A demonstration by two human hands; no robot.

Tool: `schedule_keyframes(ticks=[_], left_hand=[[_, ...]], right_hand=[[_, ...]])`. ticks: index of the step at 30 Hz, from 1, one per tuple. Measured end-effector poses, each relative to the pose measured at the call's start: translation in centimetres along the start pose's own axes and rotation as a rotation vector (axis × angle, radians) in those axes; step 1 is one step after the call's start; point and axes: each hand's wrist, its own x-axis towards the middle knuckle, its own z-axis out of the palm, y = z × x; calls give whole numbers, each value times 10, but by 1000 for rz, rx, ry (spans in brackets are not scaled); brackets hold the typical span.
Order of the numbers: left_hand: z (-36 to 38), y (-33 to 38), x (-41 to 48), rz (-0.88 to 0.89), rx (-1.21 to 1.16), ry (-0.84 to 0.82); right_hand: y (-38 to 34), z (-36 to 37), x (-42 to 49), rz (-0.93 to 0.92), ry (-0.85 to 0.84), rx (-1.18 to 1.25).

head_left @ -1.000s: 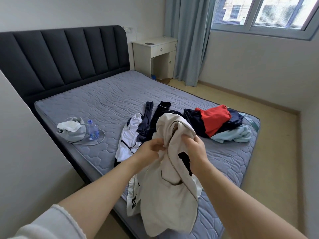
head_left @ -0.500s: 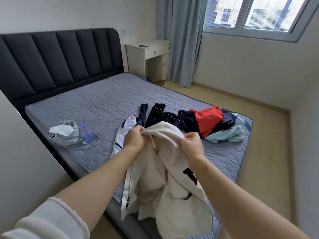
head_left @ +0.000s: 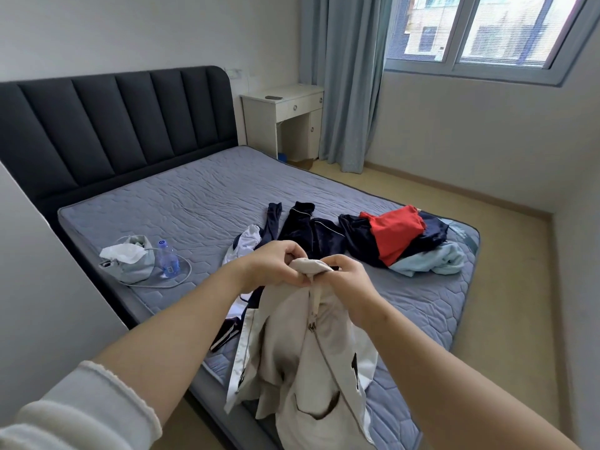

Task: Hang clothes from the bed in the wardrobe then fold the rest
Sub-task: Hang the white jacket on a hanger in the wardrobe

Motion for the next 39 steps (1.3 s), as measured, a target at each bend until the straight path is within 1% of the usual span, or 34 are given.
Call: schedule_keyframes(ticks=[2,4,5,6,7,8,9,10,11,13,16,17,19,21,23,25,27,30,34,39], left_hand=[[2,-8,-2,25,-27,34],[4,-19,-4,15,-28,11],[6,-25,-6,0,6,-32],[8,-33,-7,-16,92,-79],[11,-41,-7,-33,227,-106],[15,-49,-6,-40,354,-90],[19,-54,-5,-46,423,-26],[22,-57,-4,-56,424,59],[22,-58,-2,-67,369,145],[20,-55,0,-84,210,277],[16,-45,1,-35,21,373],[16,-40,1,-5,-24,395],[17,-30,2,45,-71,428],[17,-17,-1,92,-85,435],[13,-3,-9,126,-136,416],[3,11,-21,146,-144,397],[-11,21,-36,130,-64,393],[-35,29,-60,107,-7,445],[-72,32,-99,122,12,600],[-123,38,-175,148,27,884]], right_hand=[[-4,0,-1,43,14,56],[-8,-2,0,97,44,143],[-9,-4,0,135,53,211],[-10,-6,-1,184,49,288],[-11,-8,-1,235,47,360],[-10,-9,0,265,53,415],[-9,-10,0,276,64,442],[-9,-11,0,280,79,434],[-8,-11,0,280,97,398],[-7,-12,0,233,131,255],[-2,-13,-2,88,159,2],[-2,-11,-4,69,139,-27],[-3,-6,-6,27,28,-73],[-3,4,-7,-37,-74,-244],[-4,11,-7,-103,-95,-383],[-9,13,-6,-150,-62,-371],[-18,19,-5,-183,-51,-298],[-39,41,-6,-219,-110,-217],[-81,83,-13,-291,-219,-101],[-131,159,-42,-401,-344,-34]])
